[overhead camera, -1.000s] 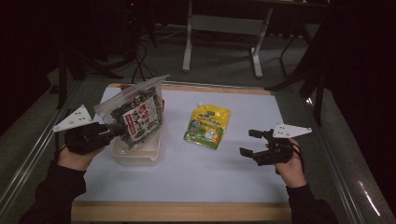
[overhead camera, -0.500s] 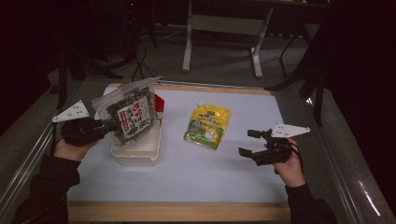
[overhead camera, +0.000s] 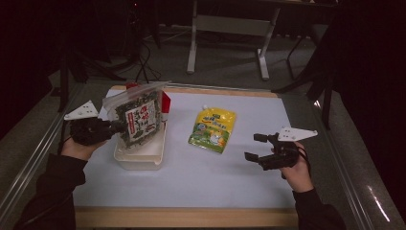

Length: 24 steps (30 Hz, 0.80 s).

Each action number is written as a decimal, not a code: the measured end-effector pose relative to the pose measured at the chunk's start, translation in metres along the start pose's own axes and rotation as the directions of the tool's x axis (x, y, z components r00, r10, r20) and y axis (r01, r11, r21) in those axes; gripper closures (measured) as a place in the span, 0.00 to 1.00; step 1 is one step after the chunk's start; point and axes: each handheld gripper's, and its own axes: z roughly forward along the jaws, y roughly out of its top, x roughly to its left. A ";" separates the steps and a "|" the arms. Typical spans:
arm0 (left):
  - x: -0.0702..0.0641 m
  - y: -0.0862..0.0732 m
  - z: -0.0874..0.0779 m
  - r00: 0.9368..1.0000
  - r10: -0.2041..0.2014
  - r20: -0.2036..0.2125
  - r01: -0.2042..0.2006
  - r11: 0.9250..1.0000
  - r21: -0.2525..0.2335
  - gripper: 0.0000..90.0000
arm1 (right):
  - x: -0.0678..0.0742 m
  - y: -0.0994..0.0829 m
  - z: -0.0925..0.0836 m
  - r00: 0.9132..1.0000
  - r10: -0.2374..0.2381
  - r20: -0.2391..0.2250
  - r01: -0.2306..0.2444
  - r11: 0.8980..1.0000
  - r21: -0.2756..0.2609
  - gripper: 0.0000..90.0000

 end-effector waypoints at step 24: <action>0.012 -0.040 0.017 0.999 -0.048 -0.009 0.048 0.998 -0.034 0.87 | 0.001 -0.004 0.001 1.000 0.002 -0.008 -0.002 1.000 0.012 0.16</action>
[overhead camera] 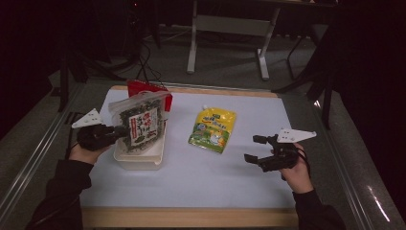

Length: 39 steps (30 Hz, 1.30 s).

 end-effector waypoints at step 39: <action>-0.022 -0.014 -0.019 0.972 -0.095 -0.215 0.090 0.995 -0.031 0.02 | 0.003 0.002 0.001 1.000 -0.007 0.012 0.007 1.000 0.013 0.16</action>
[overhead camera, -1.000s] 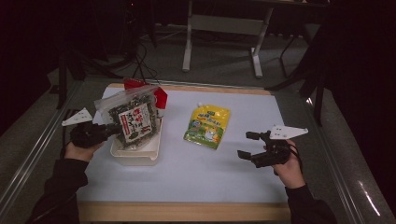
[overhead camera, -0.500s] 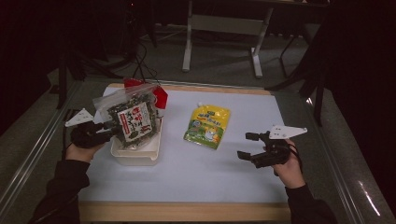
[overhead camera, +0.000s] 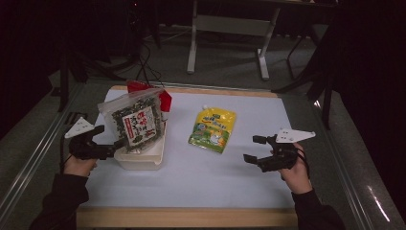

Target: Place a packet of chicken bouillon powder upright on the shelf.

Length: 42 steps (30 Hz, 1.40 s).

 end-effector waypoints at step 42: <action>-0.153 -0.044 0.029 0.932 0.158 0.326 -0.174 0.985 0.019 0.01 | -0.034 0.011 0.086 0.994 0.017 0.105 -0.027 0.995 0.092 0.89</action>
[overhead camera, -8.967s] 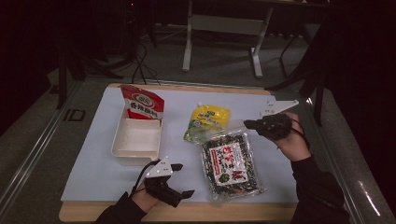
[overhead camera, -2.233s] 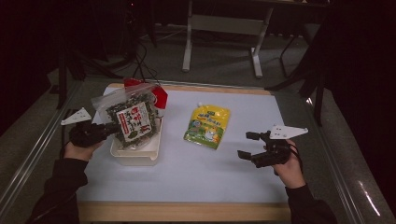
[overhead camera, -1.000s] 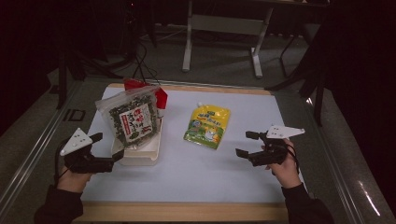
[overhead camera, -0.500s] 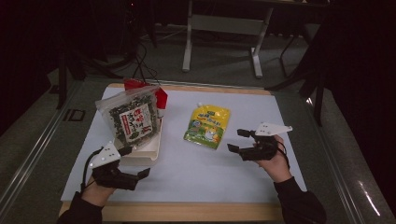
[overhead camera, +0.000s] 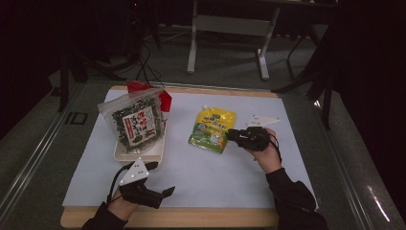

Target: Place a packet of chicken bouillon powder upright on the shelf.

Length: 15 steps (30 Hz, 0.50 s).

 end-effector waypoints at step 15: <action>-0.002 -0.008 0.007 1.000 0.019 0.015 -0.019 1.000 0.000 0.01 | -0.030 0.020 0.062 0.998 0.036 0.055 -0.040 0.997 0.064 1.00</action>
